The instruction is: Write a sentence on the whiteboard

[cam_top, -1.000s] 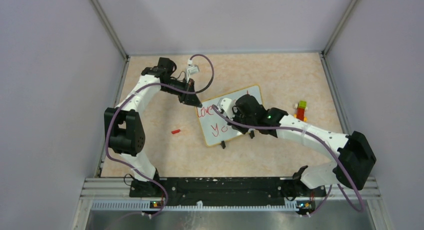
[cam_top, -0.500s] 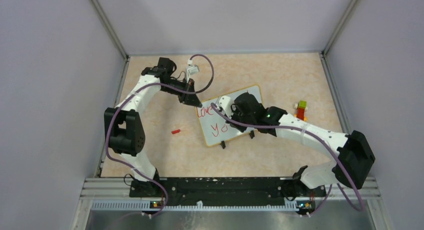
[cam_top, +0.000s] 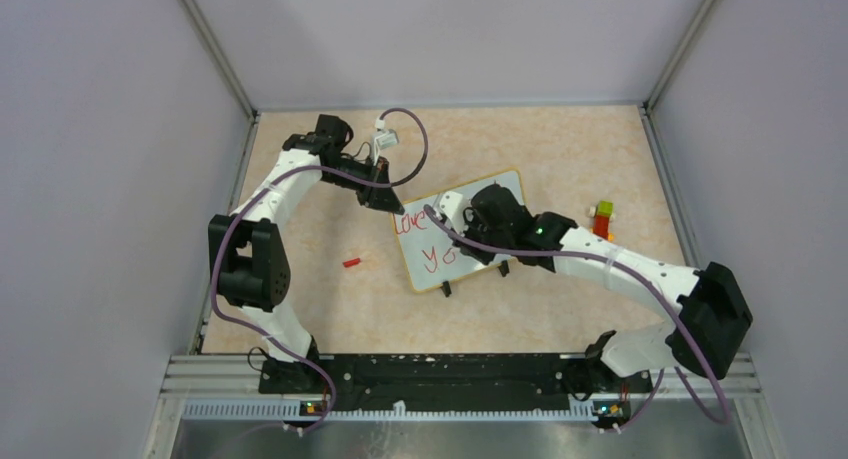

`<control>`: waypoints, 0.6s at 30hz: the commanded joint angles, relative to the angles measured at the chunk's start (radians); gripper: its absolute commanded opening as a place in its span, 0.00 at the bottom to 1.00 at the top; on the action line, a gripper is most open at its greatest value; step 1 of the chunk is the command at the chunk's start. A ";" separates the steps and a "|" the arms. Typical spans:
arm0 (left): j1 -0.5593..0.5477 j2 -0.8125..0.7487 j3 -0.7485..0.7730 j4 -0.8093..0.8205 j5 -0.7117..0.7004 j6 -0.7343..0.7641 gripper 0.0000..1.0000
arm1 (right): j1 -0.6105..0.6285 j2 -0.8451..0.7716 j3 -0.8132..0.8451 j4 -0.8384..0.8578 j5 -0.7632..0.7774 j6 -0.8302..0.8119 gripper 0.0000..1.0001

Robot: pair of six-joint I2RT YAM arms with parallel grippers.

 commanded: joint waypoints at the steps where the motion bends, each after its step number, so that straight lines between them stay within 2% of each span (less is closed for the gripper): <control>1: -0.003 -0.012 0.011 -0.005 -0.016 -0.007 0.00 | -0.043 -0.081 0.045 -0.021 -0.033 0.006 0.00; 8: -0.003 -0.010 0.012 -0.001 -0.015 -0.009 0.00 | -0.051 -0.093 0.013 -0.021 0.002 0.000 0.00; 18: -0.003 -0.013 0.012 0.002 -0.020 -0.011 0.00 | -0.051 -0.026 0.046 0.004 -0.003 -0.010 0.00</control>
